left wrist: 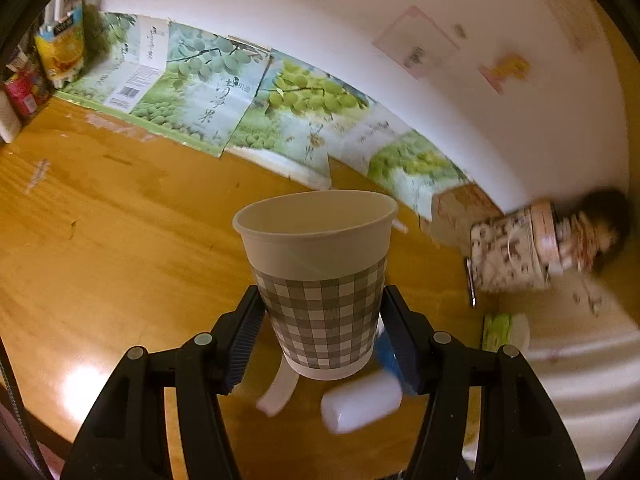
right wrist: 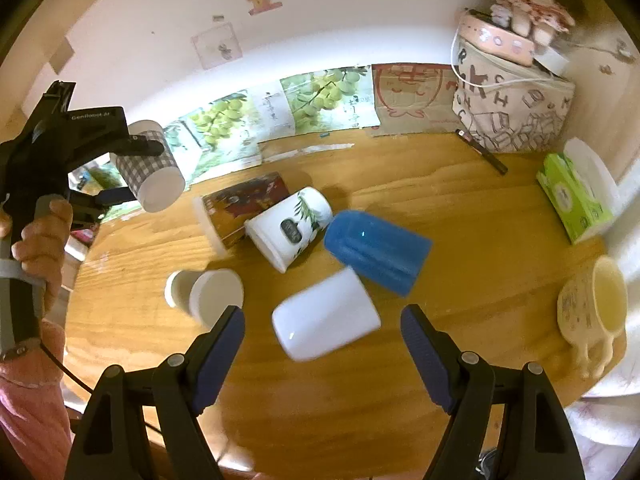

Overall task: Flip cup upright
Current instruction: 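Carry the upright checkered cup with the left gripper toward the right gripper, then close the right gripper on the checkered cup while the left gripper releases it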

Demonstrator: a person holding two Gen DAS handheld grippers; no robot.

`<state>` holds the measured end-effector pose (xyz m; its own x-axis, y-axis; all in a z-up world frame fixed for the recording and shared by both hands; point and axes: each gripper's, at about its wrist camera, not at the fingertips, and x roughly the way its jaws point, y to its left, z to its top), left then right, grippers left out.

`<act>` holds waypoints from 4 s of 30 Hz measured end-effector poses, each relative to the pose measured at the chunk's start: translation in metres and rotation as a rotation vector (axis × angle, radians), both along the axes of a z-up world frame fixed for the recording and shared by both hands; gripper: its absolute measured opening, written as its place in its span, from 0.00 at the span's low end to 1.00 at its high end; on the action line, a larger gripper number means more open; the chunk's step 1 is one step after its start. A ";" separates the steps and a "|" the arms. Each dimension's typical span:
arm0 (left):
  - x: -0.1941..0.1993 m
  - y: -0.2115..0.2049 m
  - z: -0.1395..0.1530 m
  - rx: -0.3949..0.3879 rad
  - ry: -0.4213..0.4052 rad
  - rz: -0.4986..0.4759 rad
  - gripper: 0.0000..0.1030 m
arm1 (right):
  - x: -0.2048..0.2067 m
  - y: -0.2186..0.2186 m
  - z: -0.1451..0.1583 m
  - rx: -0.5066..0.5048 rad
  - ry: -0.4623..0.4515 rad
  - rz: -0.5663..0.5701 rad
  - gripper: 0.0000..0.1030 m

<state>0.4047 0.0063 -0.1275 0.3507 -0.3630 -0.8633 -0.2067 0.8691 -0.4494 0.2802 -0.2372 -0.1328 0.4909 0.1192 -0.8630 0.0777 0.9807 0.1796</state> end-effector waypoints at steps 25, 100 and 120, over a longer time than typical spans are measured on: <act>-0.162 -0.053 -0.043 0.206 0.222 -0.240 0.62 | -0.141 0.005 -0.009 0.151 -0.166 0.150 0.78; -0.196 0.037 -0.051 0.311 -0.243 -0.413 0.72 | -0.095 0.119 -0.076 -0.043 -0.026 0.211 0.78; -0.243 0.072 -0.067 0.316 -0.243 -0.596 0.72 | -0.063 0.155 -0.108 -0.086 0.085 0.174 0.78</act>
